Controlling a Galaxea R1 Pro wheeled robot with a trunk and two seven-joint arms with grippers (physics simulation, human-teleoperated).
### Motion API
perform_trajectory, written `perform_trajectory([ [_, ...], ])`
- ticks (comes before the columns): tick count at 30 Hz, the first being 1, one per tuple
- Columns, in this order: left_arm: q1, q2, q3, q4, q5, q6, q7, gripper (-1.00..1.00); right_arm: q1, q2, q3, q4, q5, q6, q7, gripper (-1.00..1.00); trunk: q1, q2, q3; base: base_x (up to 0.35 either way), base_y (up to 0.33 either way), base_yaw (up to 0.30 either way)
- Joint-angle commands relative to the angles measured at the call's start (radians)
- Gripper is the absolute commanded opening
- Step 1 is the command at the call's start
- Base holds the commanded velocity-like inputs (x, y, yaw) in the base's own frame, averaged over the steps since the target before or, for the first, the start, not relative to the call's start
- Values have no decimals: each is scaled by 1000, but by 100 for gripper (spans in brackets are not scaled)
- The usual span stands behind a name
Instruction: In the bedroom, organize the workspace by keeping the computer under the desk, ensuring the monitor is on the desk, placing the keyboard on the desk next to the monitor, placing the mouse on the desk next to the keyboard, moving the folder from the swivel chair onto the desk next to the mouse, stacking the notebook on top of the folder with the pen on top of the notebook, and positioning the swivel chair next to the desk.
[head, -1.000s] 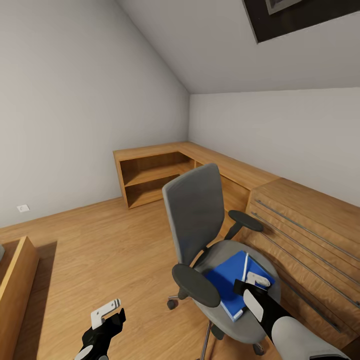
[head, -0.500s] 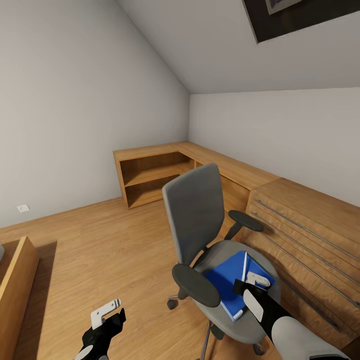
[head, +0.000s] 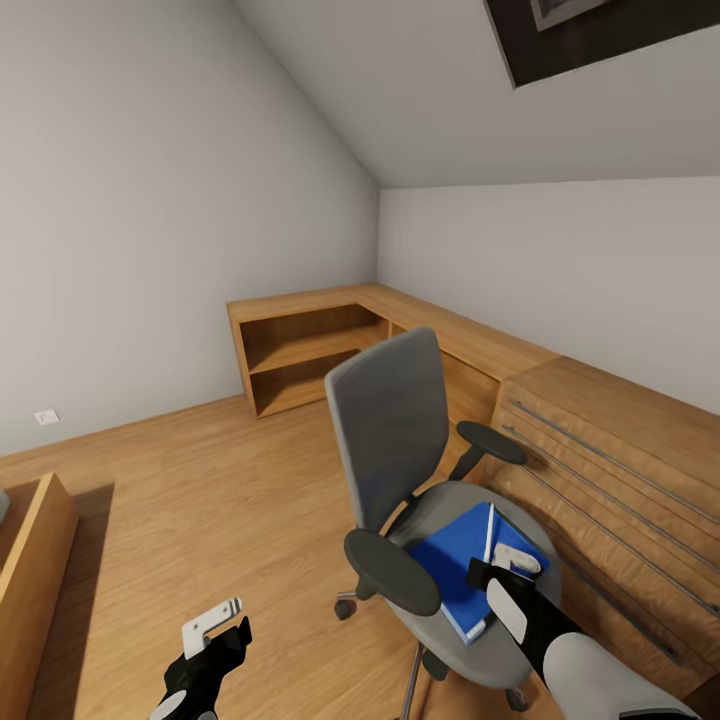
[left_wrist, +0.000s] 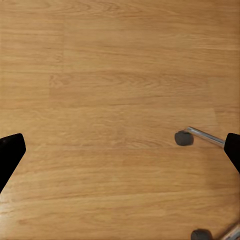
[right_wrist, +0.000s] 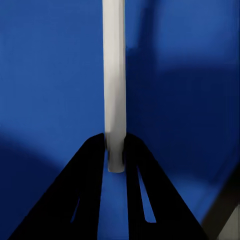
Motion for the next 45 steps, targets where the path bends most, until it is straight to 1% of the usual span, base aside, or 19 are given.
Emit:
perform_trajectory([
  [1, -1, 1, -3, -2, 5, 3, 8, 100, 0, -1, 7, -3, -7, 6, -4, -100, -4, 7, 2, 0, 0, 0],
  [12, -1, 1, -3, -2, 4, 3, 8, 100, 0, -2, 3, -10, -6, 3, -3, -100, -46, 84, 37, 0, 0, 0],
  [29, -1, 1, -4, -2, 4, 4, 8, 100, 5, -6, 0, -135, -5, 6, -6, -100, -111, 203, 90, -3, 0, 0],
  [39, -1, 1, -5, -2, 4, 4, 8, 100, 22, -7, -1, -212, -4, 11, -9, -100, -150, 273, 121, -248, 0, 0],
  [44, -1, 1, -5, -2, 4, 4, 8, 100, 48, -8, -1, -265, -3, 12, -11, -100, -169, 308, 137, -327, 0, 0],
  [45, -1, 1, -5, -2, 4, 4, 8, 100, 59, -9, -1, -289, -3, 12, -12, -100, -173, 315, 140, -333, 0, 0],
])
